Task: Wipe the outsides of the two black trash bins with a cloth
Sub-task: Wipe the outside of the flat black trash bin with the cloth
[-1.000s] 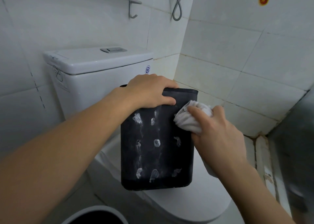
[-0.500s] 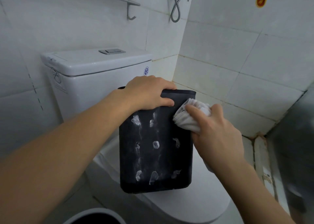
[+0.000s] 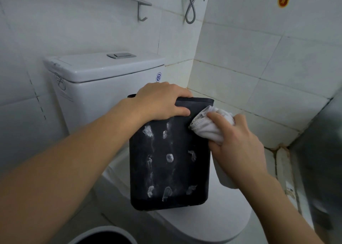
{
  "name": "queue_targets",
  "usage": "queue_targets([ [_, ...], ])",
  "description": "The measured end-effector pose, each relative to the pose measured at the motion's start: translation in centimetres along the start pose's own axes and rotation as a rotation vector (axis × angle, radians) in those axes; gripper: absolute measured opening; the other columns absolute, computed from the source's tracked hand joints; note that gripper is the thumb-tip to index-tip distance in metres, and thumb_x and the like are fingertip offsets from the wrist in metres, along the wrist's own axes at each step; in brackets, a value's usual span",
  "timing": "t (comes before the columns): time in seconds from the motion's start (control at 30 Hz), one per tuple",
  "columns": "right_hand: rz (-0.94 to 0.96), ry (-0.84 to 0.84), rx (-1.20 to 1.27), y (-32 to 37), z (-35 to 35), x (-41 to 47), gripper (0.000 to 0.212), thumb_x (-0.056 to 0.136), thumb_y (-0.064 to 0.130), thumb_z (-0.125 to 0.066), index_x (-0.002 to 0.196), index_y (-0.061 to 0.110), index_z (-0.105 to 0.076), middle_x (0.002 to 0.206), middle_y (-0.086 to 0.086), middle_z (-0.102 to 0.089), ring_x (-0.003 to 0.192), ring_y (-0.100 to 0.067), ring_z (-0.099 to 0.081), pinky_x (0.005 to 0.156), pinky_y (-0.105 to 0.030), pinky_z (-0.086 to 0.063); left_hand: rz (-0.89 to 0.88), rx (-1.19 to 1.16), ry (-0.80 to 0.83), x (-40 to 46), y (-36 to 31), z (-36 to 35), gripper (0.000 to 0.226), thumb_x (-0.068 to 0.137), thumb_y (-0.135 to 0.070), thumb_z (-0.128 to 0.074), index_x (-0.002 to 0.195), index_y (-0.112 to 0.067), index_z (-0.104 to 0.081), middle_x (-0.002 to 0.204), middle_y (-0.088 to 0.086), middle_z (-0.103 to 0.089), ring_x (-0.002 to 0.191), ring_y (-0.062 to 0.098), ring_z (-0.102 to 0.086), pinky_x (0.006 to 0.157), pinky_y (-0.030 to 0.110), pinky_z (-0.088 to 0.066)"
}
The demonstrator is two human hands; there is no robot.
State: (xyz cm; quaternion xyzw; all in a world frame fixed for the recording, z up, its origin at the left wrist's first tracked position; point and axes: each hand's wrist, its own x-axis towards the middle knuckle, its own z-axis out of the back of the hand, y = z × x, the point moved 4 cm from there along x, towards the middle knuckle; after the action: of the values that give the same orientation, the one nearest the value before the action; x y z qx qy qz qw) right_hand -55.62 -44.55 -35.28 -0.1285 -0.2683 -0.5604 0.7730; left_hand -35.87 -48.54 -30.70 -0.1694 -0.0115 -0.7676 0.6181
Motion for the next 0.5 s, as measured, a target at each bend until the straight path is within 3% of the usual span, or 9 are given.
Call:
queue_targets([
  [0.2, -0.018, 0.093, 0.024, 0.2, 0.2, -0.4, 0.051, 0.083, 0.036, -0.061, 0.129, 0.051, -0.046, 0.096, 0.008, -0.034, 0.071, -0.029, -0.056, 0.054, -0.03, -0.031, 0.008, -0.004, 0.001, 0.0, 0.1, 0.0, 0.043, 0.086, -0.061, -0.06, 0.129, -0.055, -0.052, 0.12, -0.01, -0.064, 0.11, 0.021, -0.057, 0.084, 0.033, -0.042],
  [0.37, -0.07, 0.075, 0.09, 0.4, 0.3, 0.6, 0.053, 0.083, 0.037, -0.061, 0.129, 0.053, -0.043, 0.098, 0.008, -0.034, 0.076, -0.031, -0.057, 0.056, -0.031, -0.032, 0.006, 0.0, -0.005, 0.0, 0.0, 0.0, 0.043, 0.086, -0.063, -0.059, 0.128, -0.056, -0.052, 0.12, -0.009, -0.064, 0.109, 0.021, -0.057, 0.081, 0.032, -0.04],
  [0.5, -0.031, 0.162, 0.094, 0.0, 0.0, -0.4, 0.054, 0.082, 0.038, -0.062, 0.13, 0.052, -0.042, 0.097, 0.006, -0.042, 0.079, -0.027, -0.057, 0.059, -0.032, -0.037, 0.011, -0.003, 0.0, 0.0, 0.2, 0.0, 0.047, 0.086, -0.063, -0.059, 0.131, -0.056, -0.05, 0.123, -0.008, -0.063, 0.111, 0.022, -0.057, 0.082, 0.032, -0.04],
])
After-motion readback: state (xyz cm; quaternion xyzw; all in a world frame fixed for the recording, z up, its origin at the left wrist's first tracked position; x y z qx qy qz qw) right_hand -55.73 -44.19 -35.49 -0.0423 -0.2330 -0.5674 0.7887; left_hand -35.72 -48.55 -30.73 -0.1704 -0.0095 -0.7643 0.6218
